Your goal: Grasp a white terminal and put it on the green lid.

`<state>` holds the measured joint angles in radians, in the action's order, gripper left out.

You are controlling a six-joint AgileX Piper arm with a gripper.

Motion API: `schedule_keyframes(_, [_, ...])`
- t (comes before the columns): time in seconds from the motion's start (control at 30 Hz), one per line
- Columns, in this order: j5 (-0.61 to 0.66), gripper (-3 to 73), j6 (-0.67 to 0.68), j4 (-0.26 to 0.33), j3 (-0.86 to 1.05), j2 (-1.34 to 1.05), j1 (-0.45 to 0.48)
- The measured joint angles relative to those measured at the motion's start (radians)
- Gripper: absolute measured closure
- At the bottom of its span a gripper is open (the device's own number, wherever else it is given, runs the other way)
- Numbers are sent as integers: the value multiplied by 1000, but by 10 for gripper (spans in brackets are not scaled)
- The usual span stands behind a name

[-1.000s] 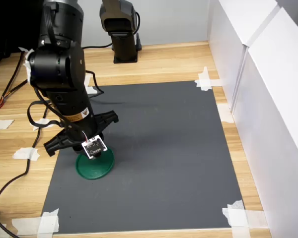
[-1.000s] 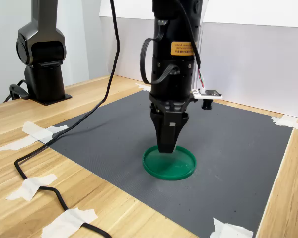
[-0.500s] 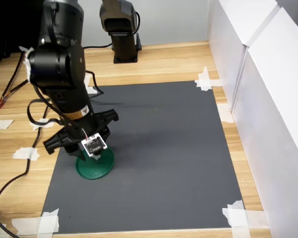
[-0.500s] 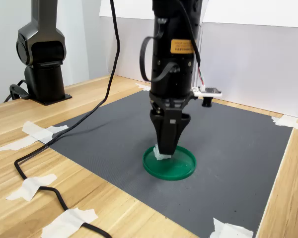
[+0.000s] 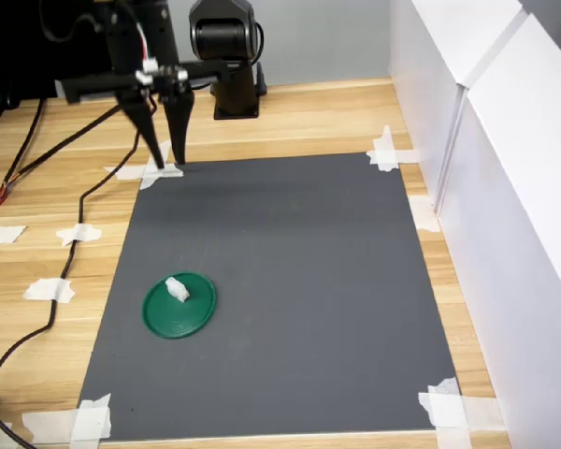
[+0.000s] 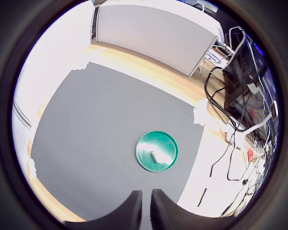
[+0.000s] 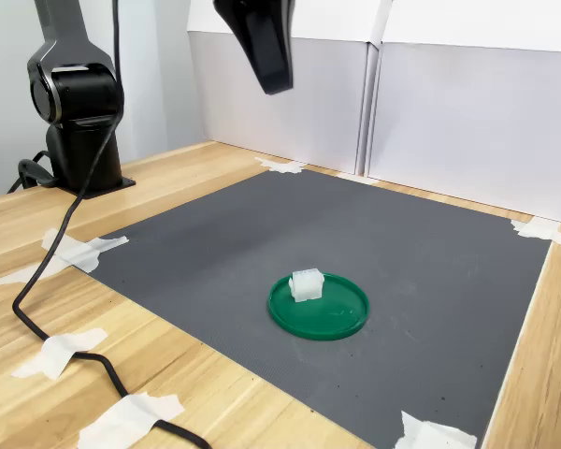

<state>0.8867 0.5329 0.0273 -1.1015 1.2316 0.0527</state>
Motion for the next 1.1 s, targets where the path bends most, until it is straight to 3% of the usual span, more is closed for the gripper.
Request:
schedule_keyframes(0.27, [-118,709,-199,0,236,-261,0])
schedule_keyframes(0.53, [-183,710,-378,67,445,-419,0])
schedule_keyframes(0.7, [-221,710,-396,67,536,-494,0])
schedule_keyframes(0.97, [-438,710,-396,67,703,-696,0])
schedule_keyframes(1.1, [-482,710,-396,67,809,-814,0])
